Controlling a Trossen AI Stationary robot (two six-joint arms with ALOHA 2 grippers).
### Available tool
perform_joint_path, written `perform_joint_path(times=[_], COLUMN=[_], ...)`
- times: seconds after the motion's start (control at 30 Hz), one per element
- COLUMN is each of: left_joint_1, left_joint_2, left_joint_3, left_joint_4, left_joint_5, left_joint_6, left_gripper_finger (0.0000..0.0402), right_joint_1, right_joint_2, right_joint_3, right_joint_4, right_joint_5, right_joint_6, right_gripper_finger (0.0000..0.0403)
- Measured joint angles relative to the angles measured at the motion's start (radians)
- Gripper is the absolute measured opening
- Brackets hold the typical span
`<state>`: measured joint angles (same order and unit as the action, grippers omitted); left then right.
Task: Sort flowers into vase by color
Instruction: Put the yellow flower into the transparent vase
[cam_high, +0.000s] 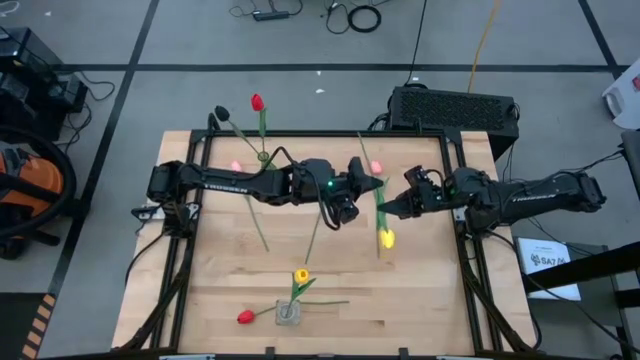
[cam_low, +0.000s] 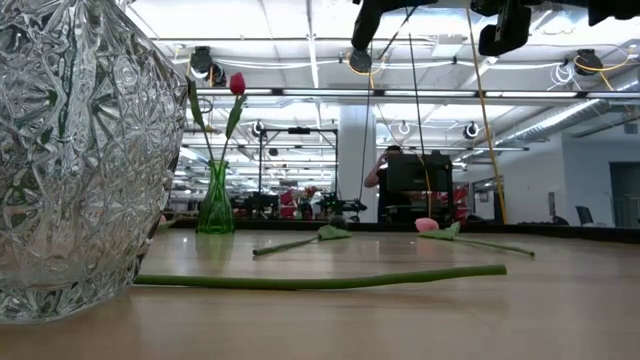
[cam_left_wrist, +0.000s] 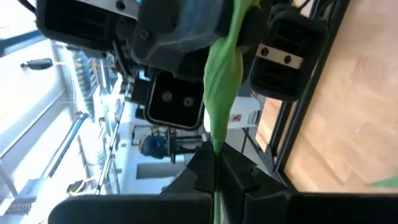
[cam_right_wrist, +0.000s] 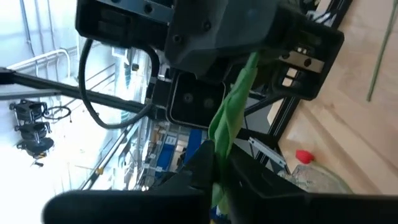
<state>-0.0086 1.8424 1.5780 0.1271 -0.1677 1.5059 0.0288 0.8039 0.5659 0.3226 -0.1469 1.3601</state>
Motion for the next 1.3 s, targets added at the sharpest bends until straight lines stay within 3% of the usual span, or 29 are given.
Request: perform_joint_path(times=[0.37,0.7,1.07,1.2,1.3], left_joint_1=[-0.001,-0.006,-0.013,-0.034,-0.057], left_joint_2=[0.000,-0.029,-0.196,-0.300,-0.394], left_joint_3=[-0.001,-0.002,-0.002,-0.002,-0.002], left_joint_4=[-0.004,-0.003,-0.041,-0.181,-0.309], left_joint_5=[-0.113,-0.327,-0.633,-0.645,-0.577], left_joint_6=[-0.009,-0.059,-0.760,-1.136,-1.388], left_gripper_finger=[0.0004,0.0004,0.0004,0.0004,0.0004], right_joint_1=[-0.180,-0.438,-0.602,-0.611,-0.611], right_joint_2=[-0.055,-0.183,-0.197,-0.191,-0.190], right_joint_3=[0.000,0.000,0.000,0.000,0.000], right_joint_4=[-0.010,-0.251,-0.298,-0.321,-0.387], right_joint_5=[-0.234,-0.356,-0.349,-0.335,-0.307], right_joint_6=[-0.022,-0.124,-0.510,-0.588,-0.587], right_gripper_finger=[0.0108,0.0115,0.0114,0.0114,0.0114])
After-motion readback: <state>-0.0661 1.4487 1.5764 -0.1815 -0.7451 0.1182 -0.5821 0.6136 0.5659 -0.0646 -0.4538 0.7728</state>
